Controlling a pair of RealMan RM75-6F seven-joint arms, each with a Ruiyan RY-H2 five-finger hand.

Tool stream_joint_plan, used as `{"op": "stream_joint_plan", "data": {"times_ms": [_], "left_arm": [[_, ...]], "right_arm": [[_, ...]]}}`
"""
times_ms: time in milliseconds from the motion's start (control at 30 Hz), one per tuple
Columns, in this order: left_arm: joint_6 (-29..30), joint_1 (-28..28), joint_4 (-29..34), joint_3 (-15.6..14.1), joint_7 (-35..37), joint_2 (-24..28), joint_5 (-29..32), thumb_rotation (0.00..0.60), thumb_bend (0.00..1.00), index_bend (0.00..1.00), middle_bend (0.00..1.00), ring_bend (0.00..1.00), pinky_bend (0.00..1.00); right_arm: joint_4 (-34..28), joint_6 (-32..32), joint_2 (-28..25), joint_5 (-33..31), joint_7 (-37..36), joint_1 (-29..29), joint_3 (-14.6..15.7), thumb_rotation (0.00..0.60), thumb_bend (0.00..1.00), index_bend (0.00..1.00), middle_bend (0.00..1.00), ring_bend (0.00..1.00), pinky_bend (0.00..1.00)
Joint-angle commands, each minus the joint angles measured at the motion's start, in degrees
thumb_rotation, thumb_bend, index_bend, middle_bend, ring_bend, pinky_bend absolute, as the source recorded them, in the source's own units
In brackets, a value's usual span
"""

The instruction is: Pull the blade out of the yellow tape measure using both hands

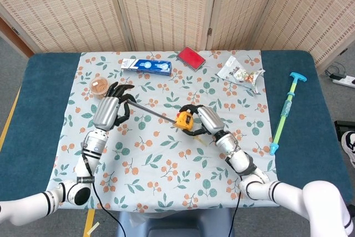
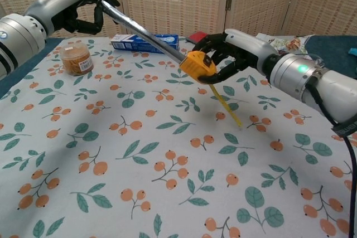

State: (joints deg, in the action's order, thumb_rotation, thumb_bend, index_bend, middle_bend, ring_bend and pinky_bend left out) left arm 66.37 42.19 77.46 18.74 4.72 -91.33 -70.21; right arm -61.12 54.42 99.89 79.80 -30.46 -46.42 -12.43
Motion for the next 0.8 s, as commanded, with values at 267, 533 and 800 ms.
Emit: {"op": "stream_joint_plan", "data": {"times_ms": [267, 533, 800], "left_arm": [[-2.61, -1.85, -4.3, 2.36, 10.6, 3.13, 2.09, 0.6, 0.89, 0.49, 0.24, 0.17, 0.0], [-6.18, -2.25, -7.59, 3.35, 16.01, 5.17, 3.75, 0.6, 0.89, 0.49, 0.24, 0.17, 0.0], [-9.41, -2.04, -10.45, 3.15, 18.79, 6.68, 3.98, 0.6, 0.87, 0.5, 0.24, 0.17, 0.0]], "right_arm": [[-8.64, 0.12, -12.93, 3.59, 1.07, 5.8, 6.91, 0.6, 0.41, 0.55, 0.46, 0.43, 0.28], [-10.56, 3.73, -19.0, 6.13, -1.36, 10.5, 10.82, 0.6, 0.41, 0.55, 0.46, 0.43, 0.28], [-10.2, 7.54, -22.0, 7.2, -2.53, 14.21, 12.45, 0.6, 0.41, 0.55, 0.46, 0.43, 0.28]]}}
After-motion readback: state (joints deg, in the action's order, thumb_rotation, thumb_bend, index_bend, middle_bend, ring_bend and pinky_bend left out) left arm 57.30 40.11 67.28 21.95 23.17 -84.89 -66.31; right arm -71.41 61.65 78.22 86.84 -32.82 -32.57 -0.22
